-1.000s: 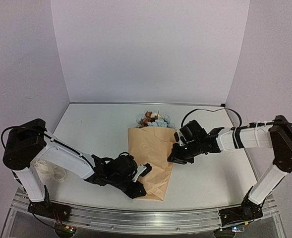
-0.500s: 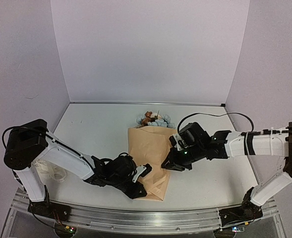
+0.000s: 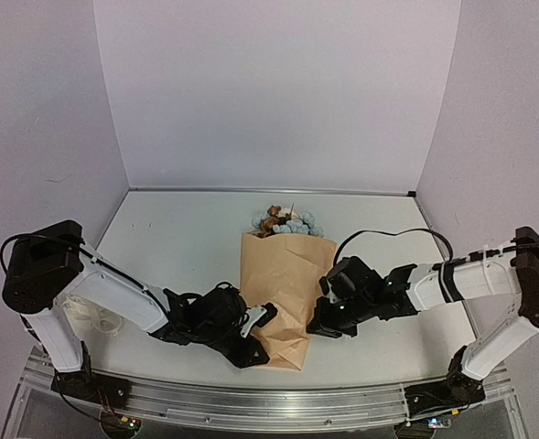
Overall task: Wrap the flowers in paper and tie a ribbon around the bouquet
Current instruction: Adjust the 2/3-folded wrapping paper at the center of the board.
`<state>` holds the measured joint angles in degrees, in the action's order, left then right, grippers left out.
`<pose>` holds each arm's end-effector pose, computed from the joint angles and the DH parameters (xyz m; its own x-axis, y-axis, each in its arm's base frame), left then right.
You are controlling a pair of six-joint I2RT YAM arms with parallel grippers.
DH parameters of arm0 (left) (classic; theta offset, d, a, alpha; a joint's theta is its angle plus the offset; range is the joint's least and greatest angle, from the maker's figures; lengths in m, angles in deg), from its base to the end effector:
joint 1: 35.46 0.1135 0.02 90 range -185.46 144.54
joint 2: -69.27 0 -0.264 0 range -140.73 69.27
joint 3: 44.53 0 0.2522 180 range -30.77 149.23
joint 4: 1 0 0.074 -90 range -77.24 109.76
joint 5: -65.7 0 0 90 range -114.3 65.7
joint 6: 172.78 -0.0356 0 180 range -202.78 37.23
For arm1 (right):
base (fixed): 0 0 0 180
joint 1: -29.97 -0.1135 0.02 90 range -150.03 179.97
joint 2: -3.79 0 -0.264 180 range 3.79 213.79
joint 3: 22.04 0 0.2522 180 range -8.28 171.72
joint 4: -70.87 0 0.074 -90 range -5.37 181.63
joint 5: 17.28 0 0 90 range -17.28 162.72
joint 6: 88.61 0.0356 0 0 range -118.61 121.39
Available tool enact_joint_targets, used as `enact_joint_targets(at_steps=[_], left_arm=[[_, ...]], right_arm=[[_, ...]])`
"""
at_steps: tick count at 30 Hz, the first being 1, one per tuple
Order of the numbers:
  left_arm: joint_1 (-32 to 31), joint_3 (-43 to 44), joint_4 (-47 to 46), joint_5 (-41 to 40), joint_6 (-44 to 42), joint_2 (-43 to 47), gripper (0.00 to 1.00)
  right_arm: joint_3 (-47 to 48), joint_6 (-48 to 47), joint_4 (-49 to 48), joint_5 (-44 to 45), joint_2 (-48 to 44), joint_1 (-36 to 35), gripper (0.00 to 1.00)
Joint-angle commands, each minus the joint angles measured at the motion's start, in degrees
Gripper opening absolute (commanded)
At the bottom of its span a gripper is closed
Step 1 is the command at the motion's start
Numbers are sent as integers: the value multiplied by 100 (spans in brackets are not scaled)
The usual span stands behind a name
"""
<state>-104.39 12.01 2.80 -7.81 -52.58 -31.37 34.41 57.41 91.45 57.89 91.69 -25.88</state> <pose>0.1065 -0.3044 0.1172 -0.7150 0.5143 -0.4735 0.6983 0.4927 -0.5193 0.1565 0.2469 0.1603 -0.9840 -0.0227 -0.1765 -0.1296 0.7715 0.6230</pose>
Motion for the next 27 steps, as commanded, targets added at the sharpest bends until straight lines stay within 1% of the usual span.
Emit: enact_joint_targets(at_steps=[1,5,7,11,16,24,25,27], left_arm=[[28,-90,-21,151,-21,745,15],[45,-222,168,-99,-38,1088,17],[86,-259,237,-297,-28,1059,16],[173,-270,253,-497,25,745,10],[193,-251,132,-480,69,257,5],[193,-389,-95,-368,201,-48,1],[188,-396,-104,-354,202,-58,1],[191,-403,-121,-341,210,-59,1]], right_arm=[[117,-660,346,399,-430,4,0],[434,-1132,712,364,-393,4,0],[581,-1354,874,353,-319,3,0],[758,-1590,1060,389,-206,104,0],[767,-1671,1147,435,-67,278,0],[860,-1682,1155,332,161,441,0],[872,-1675,1179,306,124,443,1],[919,-1676,1303,233,-13,444,12]])
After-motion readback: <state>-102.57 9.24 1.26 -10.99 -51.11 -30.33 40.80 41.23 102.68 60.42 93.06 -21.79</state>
